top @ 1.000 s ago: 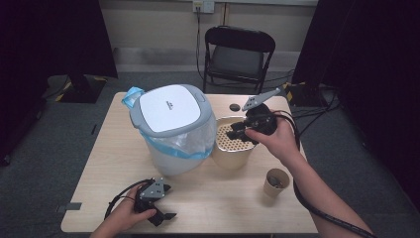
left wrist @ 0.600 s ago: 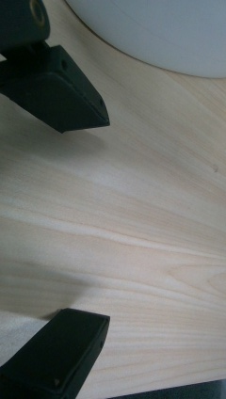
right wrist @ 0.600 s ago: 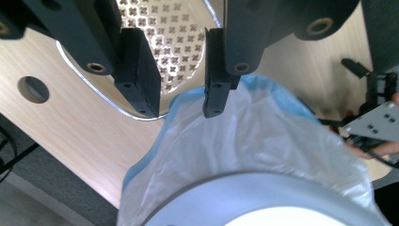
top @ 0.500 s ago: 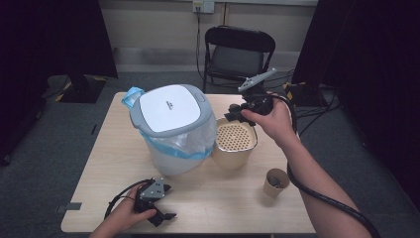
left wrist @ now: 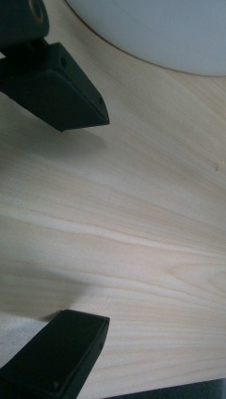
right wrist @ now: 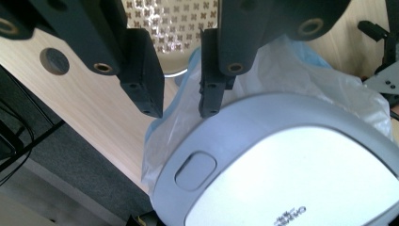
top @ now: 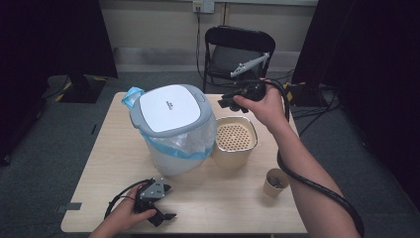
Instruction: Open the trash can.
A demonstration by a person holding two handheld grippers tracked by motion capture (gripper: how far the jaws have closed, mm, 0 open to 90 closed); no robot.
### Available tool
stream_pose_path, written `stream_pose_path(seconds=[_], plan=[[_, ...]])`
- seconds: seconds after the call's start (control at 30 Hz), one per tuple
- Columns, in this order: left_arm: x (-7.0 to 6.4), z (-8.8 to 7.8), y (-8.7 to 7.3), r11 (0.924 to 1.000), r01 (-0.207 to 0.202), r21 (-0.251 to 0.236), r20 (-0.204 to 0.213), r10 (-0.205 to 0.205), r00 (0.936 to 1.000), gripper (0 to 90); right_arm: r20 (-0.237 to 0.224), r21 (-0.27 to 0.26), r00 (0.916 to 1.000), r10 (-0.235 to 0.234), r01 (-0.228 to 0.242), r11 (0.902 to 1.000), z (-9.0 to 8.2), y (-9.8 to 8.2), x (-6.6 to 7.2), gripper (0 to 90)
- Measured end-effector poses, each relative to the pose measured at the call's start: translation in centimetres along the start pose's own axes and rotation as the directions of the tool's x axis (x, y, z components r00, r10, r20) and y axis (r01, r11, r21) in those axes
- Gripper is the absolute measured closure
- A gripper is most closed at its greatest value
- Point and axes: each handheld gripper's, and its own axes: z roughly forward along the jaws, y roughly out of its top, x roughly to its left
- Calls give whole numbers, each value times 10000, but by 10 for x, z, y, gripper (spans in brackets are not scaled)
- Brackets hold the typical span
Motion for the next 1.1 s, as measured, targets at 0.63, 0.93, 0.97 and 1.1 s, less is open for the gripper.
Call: stream_pose_path(seconds=[0.63,0.93,0.97,1.1], plan=[[0,0,0,10000,-55,35,73,55,10000,34,-45,-451,10000,29,-31,9990,45,24,4,813],[0,0,0,10000,-52,31,86,52,10000,33,-148,-514,9997,206,-214,9985,52,28,3,834],[0,0,0,10000,-56,33,102,56,9999,33,-116,-467,9998,151,-157,9988,52,29,4,840],[0,0,0,10000,-54,34,88,53,9999,33,204,-100,9996,-197,199,9998,52,32,10,861]])
